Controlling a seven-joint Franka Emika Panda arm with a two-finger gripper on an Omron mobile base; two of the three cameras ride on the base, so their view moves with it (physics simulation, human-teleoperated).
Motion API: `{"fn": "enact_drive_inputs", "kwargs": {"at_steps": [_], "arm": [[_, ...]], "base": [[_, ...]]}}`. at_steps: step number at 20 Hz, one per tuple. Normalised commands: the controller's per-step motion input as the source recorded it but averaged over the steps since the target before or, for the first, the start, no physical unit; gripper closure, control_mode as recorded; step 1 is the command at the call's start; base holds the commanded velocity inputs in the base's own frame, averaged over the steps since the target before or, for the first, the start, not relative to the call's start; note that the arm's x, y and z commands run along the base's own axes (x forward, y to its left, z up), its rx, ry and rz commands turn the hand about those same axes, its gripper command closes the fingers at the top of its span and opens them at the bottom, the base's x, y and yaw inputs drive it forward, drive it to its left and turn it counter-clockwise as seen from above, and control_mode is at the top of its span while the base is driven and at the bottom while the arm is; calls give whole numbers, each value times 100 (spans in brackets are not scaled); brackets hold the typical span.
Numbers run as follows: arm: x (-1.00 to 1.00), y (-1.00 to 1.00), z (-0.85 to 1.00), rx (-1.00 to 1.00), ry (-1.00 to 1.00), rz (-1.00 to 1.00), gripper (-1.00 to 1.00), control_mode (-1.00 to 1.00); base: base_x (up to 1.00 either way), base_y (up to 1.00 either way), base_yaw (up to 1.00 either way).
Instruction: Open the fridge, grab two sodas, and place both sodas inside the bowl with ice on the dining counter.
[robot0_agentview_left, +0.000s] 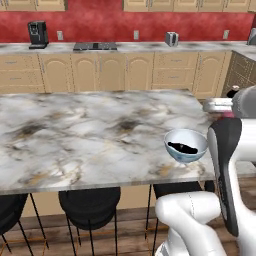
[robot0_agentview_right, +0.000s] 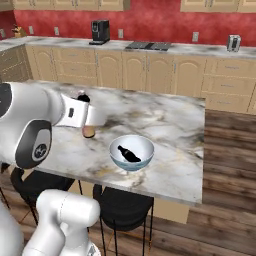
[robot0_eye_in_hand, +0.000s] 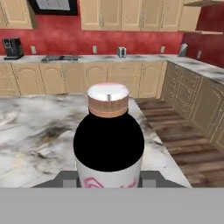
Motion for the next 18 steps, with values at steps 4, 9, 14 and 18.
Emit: {"fn": "enact_drive_inputs", "kwargs": {"at_steps": [4,9,14,18], "arm": [[100,0,-61,-12,46,15,100,-100],[87,-20,-49,-12,58,20,100,-100],[44,-34,-37,-3,38,27,100,-100],[27,-28,-51,0,25,31,100,-100]], "base": [[0,0,0],[0,0,0],[0,0,0],[0,0,0]]}}
